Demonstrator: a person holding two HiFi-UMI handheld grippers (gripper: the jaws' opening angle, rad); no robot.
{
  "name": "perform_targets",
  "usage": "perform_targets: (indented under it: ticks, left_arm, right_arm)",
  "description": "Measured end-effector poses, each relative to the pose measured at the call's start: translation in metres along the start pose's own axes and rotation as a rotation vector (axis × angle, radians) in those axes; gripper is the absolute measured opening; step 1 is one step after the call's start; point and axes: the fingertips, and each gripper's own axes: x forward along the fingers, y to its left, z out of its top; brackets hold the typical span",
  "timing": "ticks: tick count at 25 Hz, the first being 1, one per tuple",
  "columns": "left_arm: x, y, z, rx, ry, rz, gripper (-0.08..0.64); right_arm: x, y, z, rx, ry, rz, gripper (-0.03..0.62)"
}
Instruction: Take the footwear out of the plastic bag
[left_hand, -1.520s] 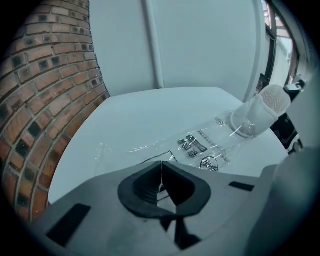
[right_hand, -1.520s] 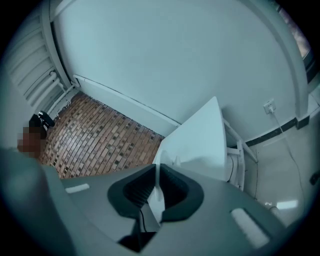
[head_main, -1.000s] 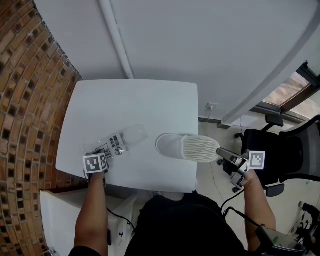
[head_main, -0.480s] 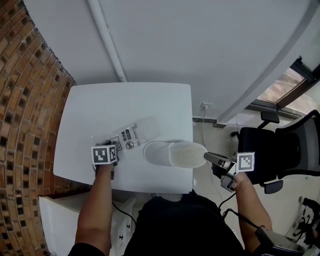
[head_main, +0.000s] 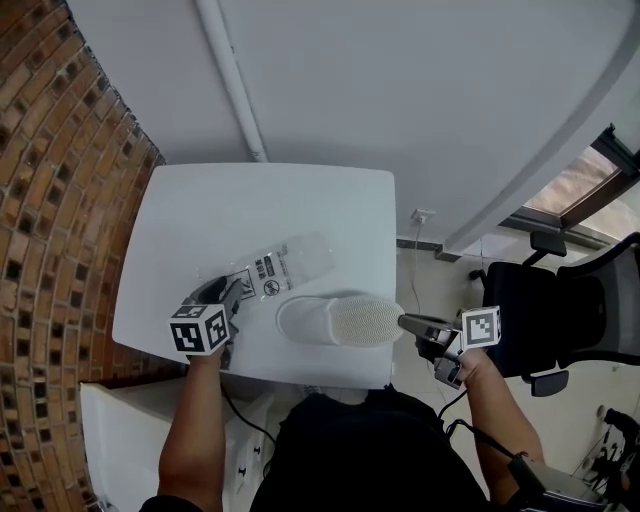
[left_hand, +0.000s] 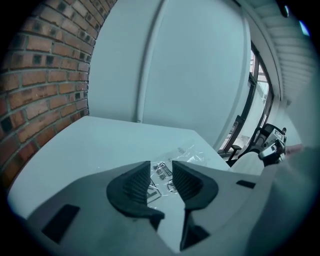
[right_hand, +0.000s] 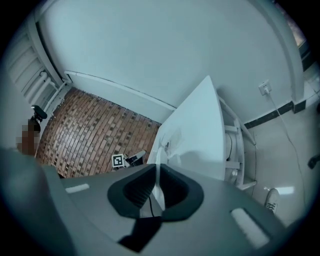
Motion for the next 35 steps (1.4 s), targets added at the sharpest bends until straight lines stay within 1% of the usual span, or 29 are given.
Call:
perform_targets:
  ticks: [2, 4, 5, 7, 8, 10, 12, 15, 20, 23, 25, 27, 28, 31, 33, 34, 35]
  left_arm:
    - [-0.025, -0.001, 0.001, -0.019, -0.024, 0.014, 0.102]
    - [-0.046, -0.006, -0.004, -0.05, -0.033, 0.007, 0.075]
    - [-0.053, -0.011, -0.009, -0.065, -0.026, -0.016, 0.064]
    - [-0.062, -0.029, -0.023, -0.087, 0.007, -0.094, 0.029]
    - [-0.065, -0.04, -0.031, -0.091, 0.024, -0.133, 0.025]
    - [-0.068, -0.06, -0.046, -0.074, 0.055, -0.185, 0.011]
    - [-0.068, -0.074, -0.06, -0.053, 0.083, -0.208, 0.011]
    - [-0.07, -0.085, -0.073, -0.06, 0.103, -0.232, 0.009]
    - [-0.082, -0.093, -0.081, -0.033, 0.115, -0.276, 0.008]
    - [-0.088, -0.095, -0.076, -0.003, 0.09, -0.295, 0.008]
    - [-0.09, -0.092, -0.069, 0.01, 0.065, -0.298, 0.008]
    - [-0.091, -0.089, -0.066, 0.016, 0.058, -0.303, 0.008]
    - [-0.091, -0.088, -0.067, 0.022, 0.062, -0.307, 0.008]
    - [-0.09, -0.088, -0.074, 0.042, 0.09, -0.312, 0.008]
    - [-0.092, -0.091, -0.082, 0.035, 0.105, -0.309, 0.008]
    - [-0.095, -0.095, -0.085, 0.028, 0.109, -0.308, 0.008]
    - [-0.097, -0.1, -0.089, 0.02, 0.11, -0.307, 0.008]
  right_arm:
    - [0.018, -0.001, -0.006, 0.0, 0.039, -0.019, 0.031]
    - [0.036, -0.005, -0.015, 0.002, 0.086, -0.064, 0.034]
    - [0.044, -0.007, -0.019, -0.004, 0.113, -0.093, 0.035]
    - [0.06, -0.014, -0.025, -0.011, 0.154, -0.159, 0.041]
    - [0.067, -0.018, -0.027, -0.009, 0.168, -0.192, 0.044]
    - [0.079, -0.025, -0.03, -0.013, 0.186, -0.247, 0.048]
    - [0.086, -0.032, -0.03, -0.037, 0.195, -0.301, 0.052]
    - [0.089, -0.04, -0.028, -0.071, 0.199, -0.372, 0.06]
    - [0.091, -0.039, -0.028, -0.112, 0.197, -0.431, 0.064]
    - [0.089, -0.041, -0.03, -0.149, 0.196, -0.486, 0.068]
    - [0.086, -0.043, -0.031, -0.185, 0.203, -0.533, 0.071]
    - [0.083, -0.046, -0.032, -0.247, 0.216, -0.599, 0.072]
    - [0.081, -0.048, -0.031, -0.287, 0.221, -0.637, 0.076]
    - [0.074, -0.046, -0.022, -0.404, 0.209, -0.737, 0.117]
    - [0.072, -0.037, -0.02, -0.459, 0.195, -0.749, 0.117]
    - [0.072, -0.029, -0.022, -0.483, 0.192, -0.734, 0.112]
    - [0.073, -0.021, -0.025, -0.505, 0.192, -0.711, 0.094]
